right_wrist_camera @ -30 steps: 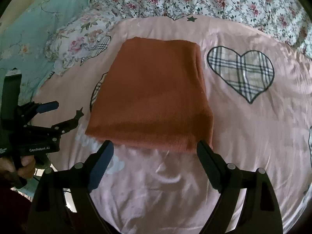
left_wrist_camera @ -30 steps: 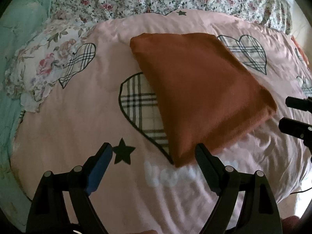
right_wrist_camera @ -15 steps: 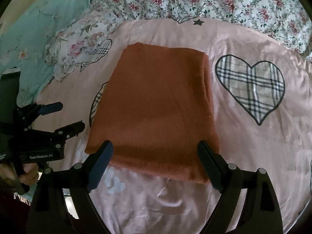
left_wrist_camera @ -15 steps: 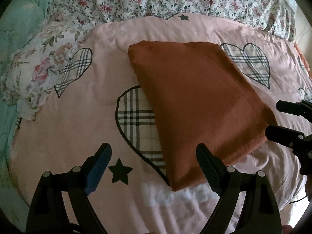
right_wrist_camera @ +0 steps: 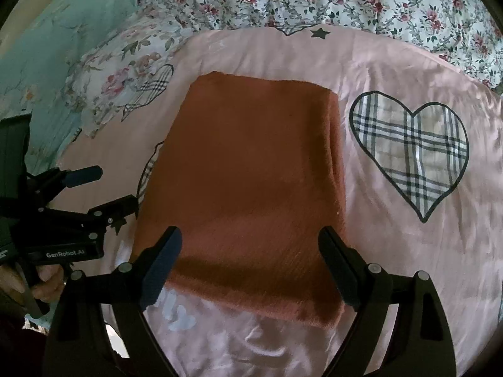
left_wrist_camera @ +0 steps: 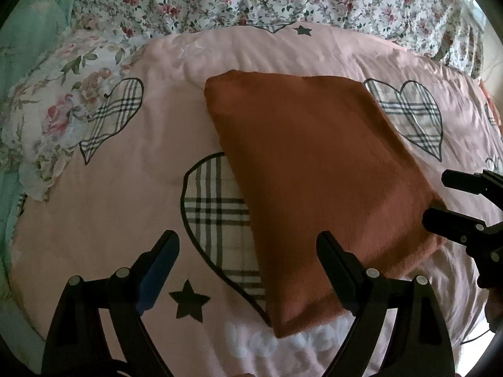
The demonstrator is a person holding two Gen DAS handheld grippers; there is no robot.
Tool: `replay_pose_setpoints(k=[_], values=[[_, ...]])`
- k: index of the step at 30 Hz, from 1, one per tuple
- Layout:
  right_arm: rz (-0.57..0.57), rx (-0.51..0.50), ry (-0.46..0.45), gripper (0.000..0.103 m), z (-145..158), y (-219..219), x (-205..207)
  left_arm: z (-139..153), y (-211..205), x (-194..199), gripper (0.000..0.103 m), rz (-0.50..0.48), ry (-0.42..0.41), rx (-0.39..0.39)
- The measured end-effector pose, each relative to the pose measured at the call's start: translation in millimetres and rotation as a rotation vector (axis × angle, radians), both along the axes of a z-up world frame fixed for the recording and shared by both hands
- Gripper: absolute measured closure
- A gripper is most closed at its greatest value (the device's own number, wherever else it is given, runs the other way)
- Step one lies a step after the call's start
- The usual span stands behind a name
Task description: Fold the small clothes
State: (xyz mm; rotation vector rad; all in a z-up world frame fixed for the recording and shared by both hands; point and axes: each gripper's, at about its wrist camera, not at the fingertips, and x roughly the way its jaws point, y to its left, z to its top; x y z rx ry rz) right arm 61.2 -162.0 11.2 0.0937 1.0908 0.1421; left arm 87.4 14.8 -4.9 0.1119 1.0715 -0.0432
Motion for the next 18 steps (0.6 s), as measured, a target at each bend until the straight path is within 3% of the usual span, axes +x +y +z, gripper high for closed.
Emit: replay_pose_setpoints(k=[18], values=[[0.000, 0.019, 0.022, 0.014, -7.1, -10.2, 26.2, -4.7, -7.2, 15.8, 0.013, 0.014, 0.010, -0.048]])
